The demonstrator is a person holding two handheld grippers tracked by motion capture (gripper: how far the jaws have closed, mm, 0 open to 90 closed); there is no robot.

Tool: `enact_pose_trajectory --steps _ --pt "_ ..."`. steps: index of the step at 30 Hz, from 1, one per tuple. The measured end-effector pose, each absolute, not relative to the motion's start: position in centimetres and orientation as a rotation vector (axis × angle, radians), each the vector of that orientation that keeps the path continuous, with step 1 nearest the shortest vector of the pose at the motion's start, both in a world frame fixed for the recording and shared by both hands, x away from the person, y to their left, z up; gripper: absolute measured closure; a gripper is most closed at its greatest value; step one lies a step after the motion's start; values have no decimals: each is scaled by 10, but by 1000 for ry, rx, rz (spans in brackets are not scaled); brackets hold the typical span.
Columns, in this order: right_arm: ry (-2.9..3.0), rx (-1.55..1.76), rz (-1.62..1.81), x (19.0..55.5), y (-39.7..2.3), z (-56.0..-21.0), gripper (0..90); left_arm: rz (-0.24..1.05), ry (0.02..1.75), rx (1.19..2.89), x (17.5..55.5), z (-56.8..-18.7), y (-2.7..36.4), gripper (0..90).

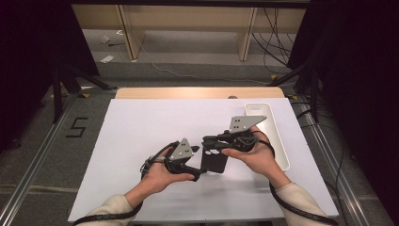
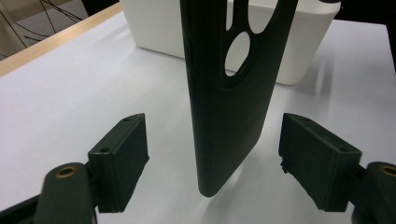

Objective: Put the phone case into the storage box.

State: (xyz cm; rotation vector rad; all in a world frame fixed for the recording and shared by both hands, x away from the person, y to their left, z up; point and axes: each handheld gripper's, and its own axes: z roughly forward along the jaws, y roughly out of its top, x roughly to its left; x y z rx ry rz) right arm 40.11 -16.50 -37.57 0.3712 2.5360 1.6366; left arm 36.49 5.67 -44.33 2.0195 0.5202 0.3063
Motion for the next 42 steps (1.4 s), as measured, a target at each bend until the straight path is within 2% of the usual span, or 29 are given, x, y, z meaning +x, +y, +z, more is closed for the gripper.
enact_pose_trajectory --steps 4,14,28,32,42 --pt "2539 369 1648 401 -164 -375 775 288 503 2019 366 -446 55 280" --pt "2552 349 1682 399 -162 -374 774 241 428 2011 366 -452 53 443" --pt "2569 311 1729 398 -161 -374 773 258 328 2041 366 -448 57 658" --pt "2562 294 1739 397 -162 -372 761 239 362 2032 367 -445 60 729" --pt "2528 273 1761 399 -164 -371 663 186 431 2022 367 -439 63 794"
